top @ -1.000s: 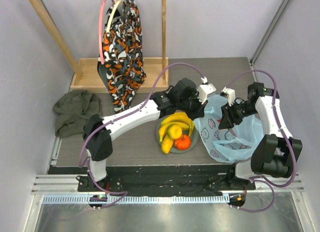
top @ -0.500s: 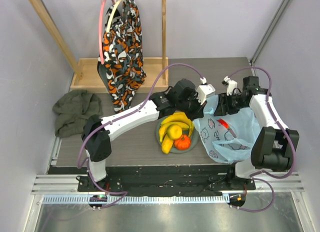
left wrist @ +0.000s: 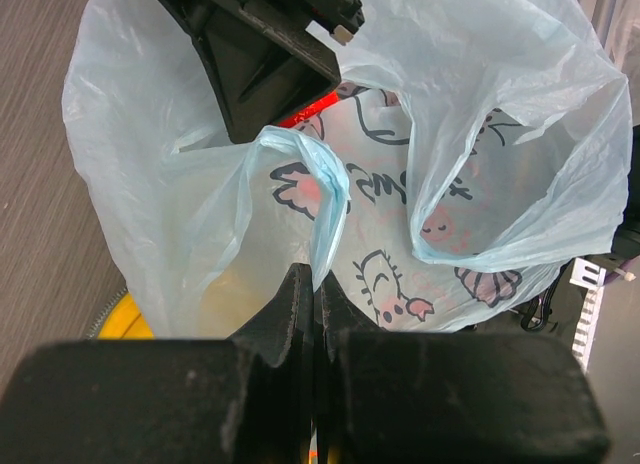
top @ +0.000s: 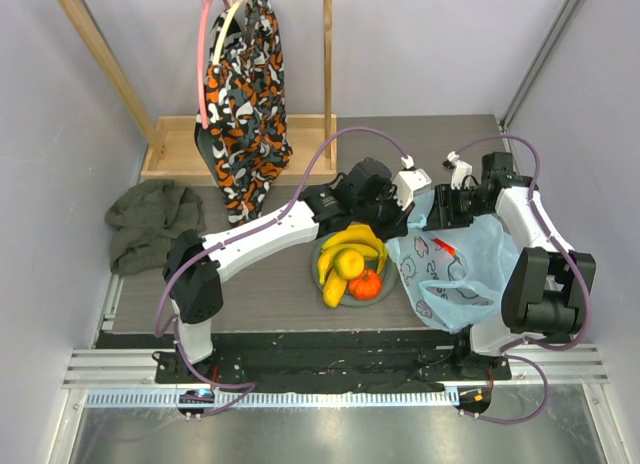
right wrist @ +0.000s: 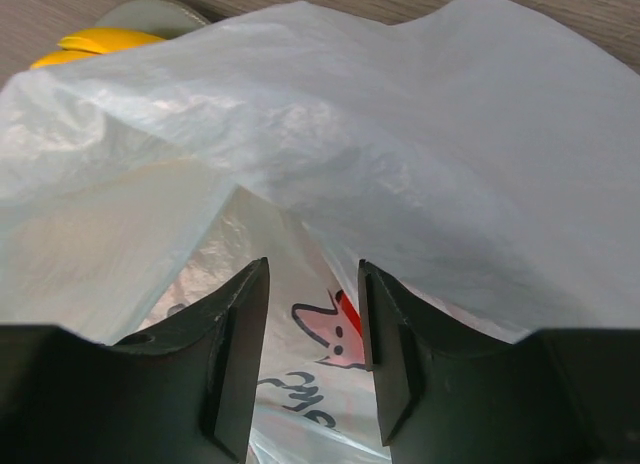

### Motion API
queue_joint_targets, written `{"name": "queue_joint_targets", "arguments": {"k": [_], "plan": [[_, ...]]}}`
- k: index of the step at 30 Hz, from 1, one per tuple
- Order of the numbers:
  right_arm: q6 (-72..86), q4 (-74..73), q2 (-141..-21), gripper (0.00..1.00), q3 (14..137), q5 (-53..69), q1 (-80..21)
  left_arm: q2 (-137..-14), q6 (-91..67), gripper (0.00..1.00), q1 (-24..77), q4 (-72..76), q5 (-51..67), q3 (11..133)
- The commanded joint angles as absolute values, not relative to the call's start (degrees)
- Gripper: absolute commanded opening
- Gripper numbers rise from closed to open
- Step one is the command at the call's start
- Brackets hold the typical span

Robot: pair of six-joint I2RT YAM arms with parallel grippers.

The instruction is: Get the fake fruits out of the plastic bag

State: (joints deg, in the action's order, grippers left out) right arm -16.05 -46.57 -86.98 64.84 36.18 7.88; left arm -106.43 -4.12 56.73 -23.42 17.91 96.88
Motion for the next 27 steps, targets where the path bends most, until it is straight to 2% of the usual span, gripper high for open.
{"name": "queue_joint_targets", "arguments": {"k": [1,11,15,21,23,26,27], "plan": [[-15.20,-48.42,-83.59,0.48,65.49,40.43,6.42,-105.55,-4.22,0.00,57.04,-21.18,17.05,98.26],[-12.05,-45.45,-85.51,0.45,63.72,38.50,4.31,-106.61,-3.43,0.00,57.13,-21.45,16.70,99.75],[-8.70,-41.31,-87.80,0.44,65.21,25.70,5.01,-106.61,-3.16,0.00,57.04,-21.71,16.53,99.58],[-7.65,-39.11,-90.09,0.45,67.68,18.02,8.78,-106.79,-2.81,0.00,57.13,-21.80,16.35,99.67],[-7.91,-39.20,-90.00,0.48,67.85,18.10,8.96,-107.05,-2.64,0.00,57.04,-21.88,16.44,99.76],[-8.00,-40.34,-88.95,0.59,66.71,20.03,8.96,-107.23,-2.72,0.00,56.95,-21.97,16.61,99.84],[-8.09,-40.60,-88.08,0.66,66.19,19.86,8.88,-107.49,-2.81,0.00,57.04,-21.97,16.52,99.93]]}}
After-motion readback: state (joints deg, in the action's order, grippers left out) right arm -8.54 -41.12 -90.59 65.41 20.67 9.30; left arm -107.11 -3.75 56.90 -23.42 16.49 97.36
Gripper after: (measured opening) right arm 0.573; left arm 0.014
